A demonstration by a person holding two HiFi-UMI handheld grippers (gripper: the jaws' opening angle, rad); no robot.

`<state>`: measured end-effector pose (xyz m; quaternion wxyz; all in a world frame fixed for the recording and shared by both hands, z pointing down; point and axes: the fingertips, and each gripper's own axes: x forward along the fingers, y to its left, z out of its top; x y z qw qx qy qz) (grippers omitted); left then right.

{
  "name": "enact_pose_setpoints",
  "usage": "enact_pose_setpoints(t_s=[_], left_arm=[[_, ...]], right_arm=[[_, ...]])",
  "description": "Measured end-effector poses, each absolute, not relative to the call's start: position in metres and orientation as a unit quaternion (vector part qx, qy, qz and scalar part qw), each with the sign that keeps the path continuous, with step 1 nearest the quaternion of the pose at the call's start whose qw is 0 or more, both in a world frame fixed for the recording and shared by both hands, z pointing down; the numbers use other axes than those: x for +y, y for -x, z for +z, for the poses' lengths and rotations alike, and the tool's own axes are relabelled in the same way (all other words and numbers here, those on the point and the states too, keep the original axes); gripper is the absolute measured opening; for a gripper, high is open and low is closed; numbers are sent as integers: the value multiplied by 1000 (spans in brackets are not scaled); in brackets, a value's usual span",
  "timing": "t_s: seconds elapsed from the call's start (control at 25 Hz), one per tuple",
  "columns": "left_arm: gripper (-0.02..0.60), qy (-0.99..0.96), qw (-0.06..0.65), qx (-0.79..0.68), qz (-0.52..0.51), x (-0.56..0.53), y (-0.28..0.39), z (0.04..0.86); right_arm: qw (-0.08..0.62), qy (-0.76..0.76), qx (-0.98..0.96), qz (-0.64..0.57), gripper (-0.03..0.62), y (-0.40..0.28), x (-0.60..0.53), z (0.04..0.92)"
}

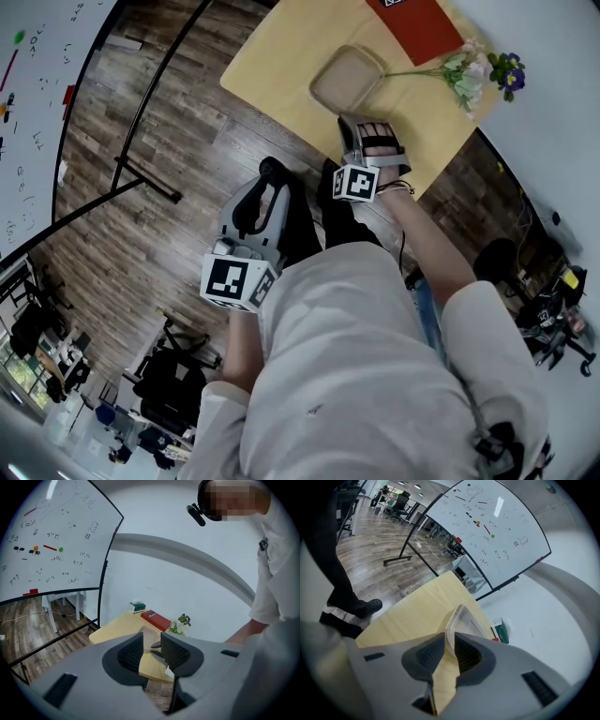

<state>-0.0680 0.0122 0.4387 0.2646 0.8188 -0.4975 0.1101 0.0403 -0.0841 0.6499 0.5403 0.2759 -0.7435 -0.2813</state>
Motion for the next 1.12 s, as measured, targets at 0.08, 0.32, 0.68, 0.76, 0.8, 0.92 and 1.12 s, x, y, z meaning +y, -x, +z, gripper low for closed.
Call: enact_pose_setpoints(t_s=[0.08,0.32,0.68,0.76,0.8,0.92,1.12], left_arm=[[110,-819,263,-498,109,13,67,439],[110,-821,259,-497,109,13,64,435],[110,-824,253,-496,109,15,64,431],[110,-824,252,-495,109,14,63,430],[110,-825,251,-495,109,14,63,430],[110,-827,247,-494,108,13,62,427],[110,-829,240,-494,104,12,63,423]], right_arm=[[538,-278,-745,-280,65,-40,-83,648],[534,-286,-747,-274,54,-44,-82,644],[529,-294,-748,-272,54,-46,-80,638],[526,-297,-750,-272,54,-46,-80,636],[523,-298,-751,-270,54,-45,-81,634],[513,-306,-758,-261,54,-44,-83,629],[496,-321,-767,-252,54,-43,-87,616]])
